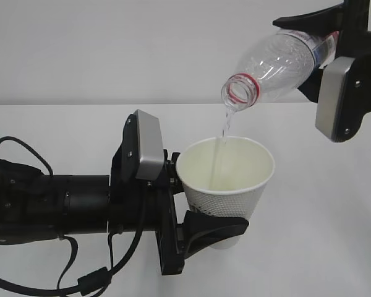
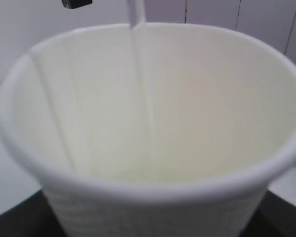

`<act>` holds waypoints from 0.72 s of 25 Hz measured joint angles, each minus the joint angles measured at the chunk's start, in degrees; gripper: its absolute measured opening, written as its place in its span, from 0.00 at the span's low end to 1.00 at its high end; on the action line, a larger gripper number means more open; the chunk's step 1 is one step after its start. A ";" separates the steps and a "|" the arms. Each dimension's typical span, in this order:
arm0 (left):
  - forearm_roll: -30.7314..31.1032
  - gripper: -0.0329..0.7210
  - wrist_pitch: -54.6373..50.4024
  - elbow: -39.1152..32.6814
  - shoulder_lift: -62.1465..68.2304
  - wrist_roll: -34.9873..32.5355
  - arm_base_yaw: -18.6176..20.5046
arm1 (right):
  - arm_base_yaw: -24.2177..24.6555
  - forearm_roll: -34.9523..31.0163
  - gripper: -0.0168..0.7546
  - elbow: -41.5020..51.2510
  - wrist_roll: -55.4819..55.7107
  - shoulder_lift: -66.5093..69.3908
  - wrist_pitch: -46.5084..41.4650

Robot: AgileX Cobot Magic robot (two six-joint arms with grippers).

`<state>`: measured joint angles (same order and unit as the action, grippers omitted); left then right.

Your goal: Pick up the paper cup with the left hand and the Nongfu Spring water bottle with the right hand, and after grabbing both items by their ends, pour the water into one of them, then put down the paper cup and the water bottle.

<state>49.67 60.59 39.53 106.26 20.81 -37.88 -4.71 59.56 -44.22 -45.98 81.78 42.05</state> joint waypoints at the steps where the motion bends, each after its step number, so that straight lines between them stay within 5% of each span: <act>1: 0.00 0.75 0.00 0.00 0.00 0.00 0.00 | 0.00 0.00 0.64 0.00 0.00 0.00 0.08; 18: 0.00 0.75 0.00 0.00 0.00 0.00 0.00 | 0.00 0.00 0.64 0.00 0.00 0.00 0.36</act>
<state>49.67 60.59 39.53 106.26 20.81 -37.88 -4.71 59.56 -44.22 -45.98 81.78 42.41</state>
